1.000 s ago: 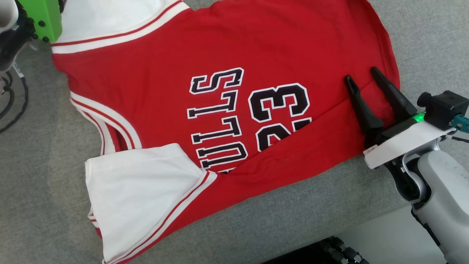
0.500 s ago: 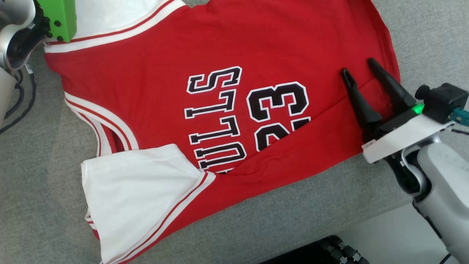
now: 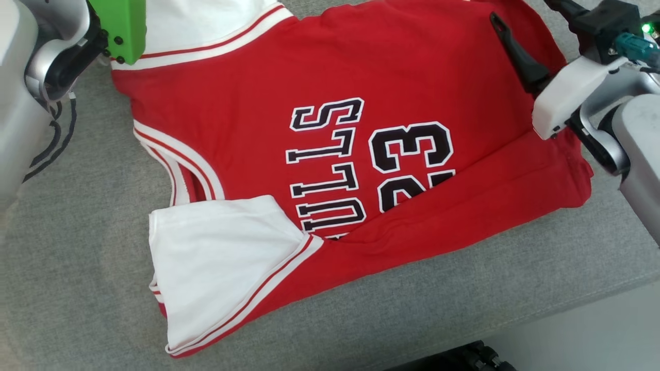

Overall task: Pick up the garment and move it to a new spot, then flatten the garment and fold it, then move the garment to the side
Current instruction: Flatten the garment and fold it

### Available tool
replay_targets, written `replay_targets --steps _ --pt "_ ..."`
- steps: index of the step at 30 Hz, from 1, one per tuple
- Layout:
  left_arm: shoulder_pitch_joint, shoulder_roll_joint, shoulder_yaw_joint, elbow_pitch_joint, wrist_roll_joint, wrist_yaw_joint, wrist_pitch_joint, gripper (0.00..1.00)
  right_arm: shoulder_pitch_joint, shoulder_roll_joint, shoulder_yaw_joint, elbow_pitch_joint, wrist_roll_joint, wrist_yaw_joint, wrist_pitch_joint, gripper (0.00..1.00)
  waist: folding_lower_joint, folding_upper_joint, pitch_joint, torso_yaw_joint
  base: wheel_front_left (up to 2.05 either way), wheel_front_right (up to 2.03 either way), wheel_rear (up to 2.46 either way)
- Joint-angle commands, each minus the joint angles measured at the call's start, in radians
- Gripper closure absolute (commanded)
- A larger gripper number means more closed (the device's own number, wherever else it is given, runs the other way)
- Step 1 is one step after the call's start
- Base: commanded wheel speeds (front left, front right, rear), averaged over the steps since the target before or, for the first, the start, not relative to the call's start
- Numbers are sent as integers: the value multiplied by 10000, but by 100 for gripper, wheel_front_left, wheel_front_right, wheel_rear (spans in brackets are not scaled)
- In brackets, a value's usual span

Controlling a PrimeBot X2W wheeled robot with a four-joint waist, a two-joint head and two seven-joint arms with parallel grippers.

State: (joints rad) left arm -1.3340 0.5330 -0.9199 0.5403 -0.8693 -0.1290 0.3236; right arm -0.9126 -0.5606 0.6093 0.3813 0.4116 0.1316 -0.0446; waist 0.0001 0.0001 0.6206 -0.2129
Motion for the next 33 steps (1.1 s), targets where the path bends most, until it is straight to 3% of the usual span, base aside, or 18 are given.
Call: replay_targets --steps 1,8,9,10,11,15,16,22,26,33 --pt "-168 13 -96 -29 -81 -27 -103 100 -262 -23 96 195 -120 -18 189 0 -1 -1 -100 244 0 0 0" --pt "-324 24 -589 -78 -407 -26 -563 100 -908 -91 470 827 -70 -18 686 0 -1 -1 -165 562 0 0 0" --pt "-335 34 -657 -70 -421 -26 -599 100 -946 -116 519 858 -35 -18 707 7 -1 -1 -171 587 0 0 0" --pt "-359 42 -728 -56 -458 -26 -653 100 -998 -156 551 912 -16 -18 789 32 -1 -1 -177 614 0 0 0" --pt "-379 47 -776 -43 -498 -27 -687 100 -1027 -183 573 939 -7 -18 827 49 -1 -1 -180 633 0 0 0" --pt "-469 93 -994 21 -653 -27 -810 100 -1090 -209 586 1007 207 -18 1053 78 -1 -1 -167 679 0 0 0" --pt "-494 101 -1049 34 -707 -27 -857 100 -1120 -225 569 1012 245 -18 1093 100 -1 -1 -152 684 0 0 0" --pt "-673 157 -1285 34 -897 -27 -1172 100 -1061 -131 42 1171 988 -19 1359 100 -1 -1 -94 713 0 0 0" --pt "-735 303 -1419 -231 -1023 -27 -1722 100 -747 226 -1000 1093 2993 -19 1506 100 -1 -1 -99 802 0 0 0" --pt "-686 751 -1564 -985 -1537 -26 -2830 100 -570 -2 -2724 1518 5636 -15 2292 100 -1 -1 -112 1126 0 0 0"
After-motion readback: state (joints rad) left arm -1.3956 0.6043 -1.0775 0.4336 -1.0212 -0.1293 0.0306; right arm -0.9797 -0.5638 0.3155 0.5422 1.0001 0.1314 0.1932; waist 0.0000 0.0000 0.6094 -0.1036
